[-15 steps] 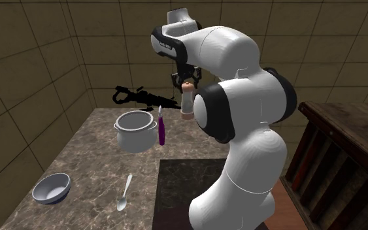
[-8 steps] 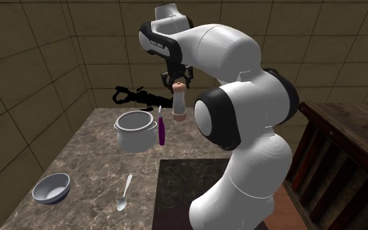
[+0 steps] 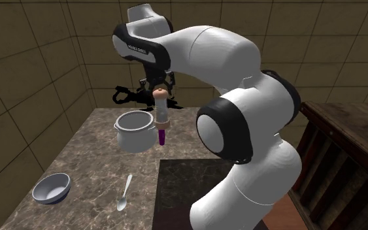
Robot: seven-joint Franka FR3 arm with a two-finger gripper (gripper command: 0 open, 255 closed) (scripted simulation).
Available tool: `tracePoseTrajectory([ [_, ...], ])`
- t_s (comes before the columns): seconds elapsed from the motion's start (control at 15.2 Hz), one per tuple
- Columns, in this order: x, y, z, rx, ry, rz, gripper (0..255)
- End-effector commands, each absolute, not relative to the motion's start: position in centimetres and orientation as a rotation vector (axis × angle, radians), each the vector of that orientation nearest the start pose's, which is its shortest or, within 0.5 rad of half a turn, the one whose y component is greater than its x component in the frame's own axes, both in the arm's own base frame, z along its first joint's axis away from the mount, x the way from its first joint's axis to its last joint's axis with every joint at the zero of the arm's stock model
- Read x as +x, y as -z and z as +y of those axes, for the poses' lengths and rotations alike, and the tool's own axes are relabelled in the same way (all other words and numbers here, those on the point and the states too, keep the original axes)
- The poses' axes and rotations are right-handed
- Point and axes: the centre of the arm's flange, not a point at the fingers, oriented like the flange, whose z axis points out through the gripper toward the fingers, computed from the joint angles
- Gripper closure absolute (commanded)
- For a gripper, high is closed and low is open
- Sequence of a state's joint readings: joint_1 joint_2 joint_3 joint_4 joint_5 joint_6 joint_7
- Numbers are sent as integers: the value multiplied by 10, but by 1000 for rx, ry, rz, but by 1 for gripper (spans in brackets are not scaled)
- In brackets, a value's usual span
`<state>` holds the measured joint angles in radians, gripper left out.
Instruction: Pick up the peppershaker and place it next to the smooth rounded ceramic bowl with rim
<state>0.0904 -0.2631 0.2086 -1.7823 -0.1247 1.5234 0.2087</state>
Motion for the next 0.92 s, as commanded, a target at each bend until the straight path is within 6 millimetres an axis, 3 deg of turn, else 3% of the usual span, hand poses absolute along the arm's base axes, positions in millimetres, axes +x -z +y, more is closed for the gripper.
tracePoseTrajectory([
  [0.0,437,-655,161,-3312,72,-126,255],
  [0.86,367,-656,318,-3312,72,-126,255],
])
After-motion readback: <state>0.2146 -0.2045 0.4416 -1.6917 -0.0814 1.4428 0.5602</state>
